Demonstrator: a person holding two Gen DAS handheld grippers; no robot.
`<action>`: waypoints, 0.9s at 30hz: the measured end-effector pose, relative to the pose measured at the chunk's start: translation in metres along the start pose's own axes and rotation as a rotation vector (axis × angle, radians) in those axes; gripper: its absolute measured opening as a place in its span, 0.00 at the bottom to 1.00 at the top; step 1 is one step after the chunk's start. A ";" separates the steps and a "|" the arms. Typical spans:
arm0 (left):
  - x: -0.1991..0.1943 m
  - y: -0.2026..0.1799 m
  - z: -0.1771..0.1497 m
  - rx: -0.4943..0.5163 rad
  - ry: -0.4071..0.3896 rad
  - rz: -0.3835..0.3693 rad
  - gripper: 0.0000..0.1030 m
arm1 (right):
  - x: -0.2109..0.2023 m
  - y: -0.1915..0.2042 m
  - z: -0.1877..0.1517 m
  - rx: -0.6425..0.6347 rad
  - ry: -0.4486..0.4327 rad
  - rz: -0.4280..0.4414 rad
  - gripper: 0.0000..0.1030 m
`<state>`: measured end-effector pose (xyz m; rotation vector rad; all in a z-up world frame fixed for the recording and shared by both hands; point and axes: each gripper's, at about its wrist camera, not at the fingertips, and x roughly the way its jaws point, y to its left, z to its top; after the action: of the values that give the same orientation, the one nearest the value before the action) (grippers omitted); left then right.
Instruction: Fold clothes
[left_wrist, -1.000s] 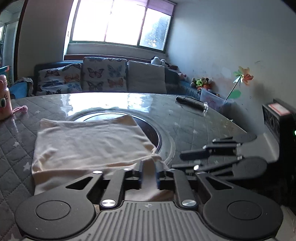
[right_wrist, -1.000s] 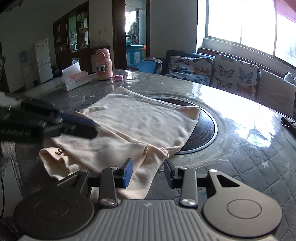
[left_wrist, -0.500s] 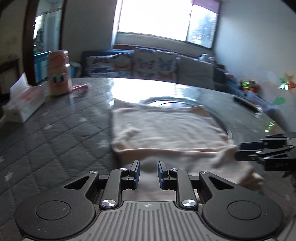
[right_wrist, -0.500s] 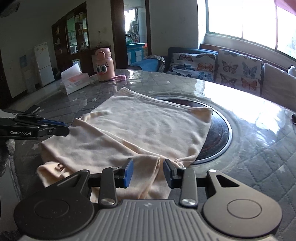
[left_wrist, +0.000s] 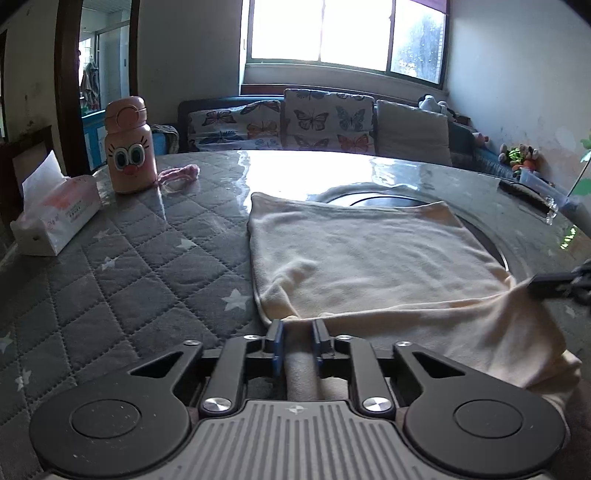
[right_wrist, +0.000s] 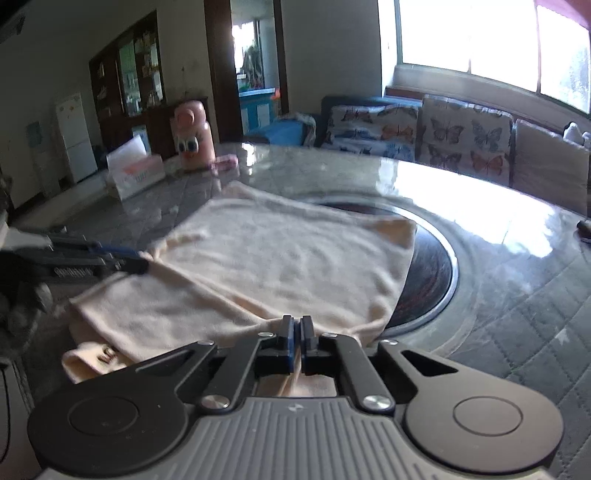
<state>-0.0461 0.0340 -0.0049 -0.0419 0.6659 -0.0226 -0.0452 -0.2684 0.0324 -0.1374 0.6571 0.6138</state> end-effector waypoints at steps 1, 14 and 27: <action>0.000 0.000 0.000 -0.002 -0.002 0.005 0.12 | -0.002 -0.001 0.001 0.004 -0.010 -0.007 0.02; -0.015 -0.007 0.007 0.045 -0.047 -0.035 0.11 | 0.005 -0.001 0.001 -0.019 0.004 -0.003 0.16; 0.001 -0.037 0.008 0.257 -0.047 -0.131 0.37 | -0.003 -0.014 0.001 0.074 -0.031 0.032 0.17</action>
<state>-0.0406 -0.0032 0.0026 0.1609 0.6081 -0.2327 -0.0385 -0.2812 0.0337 -0.0482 0.6522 0.6198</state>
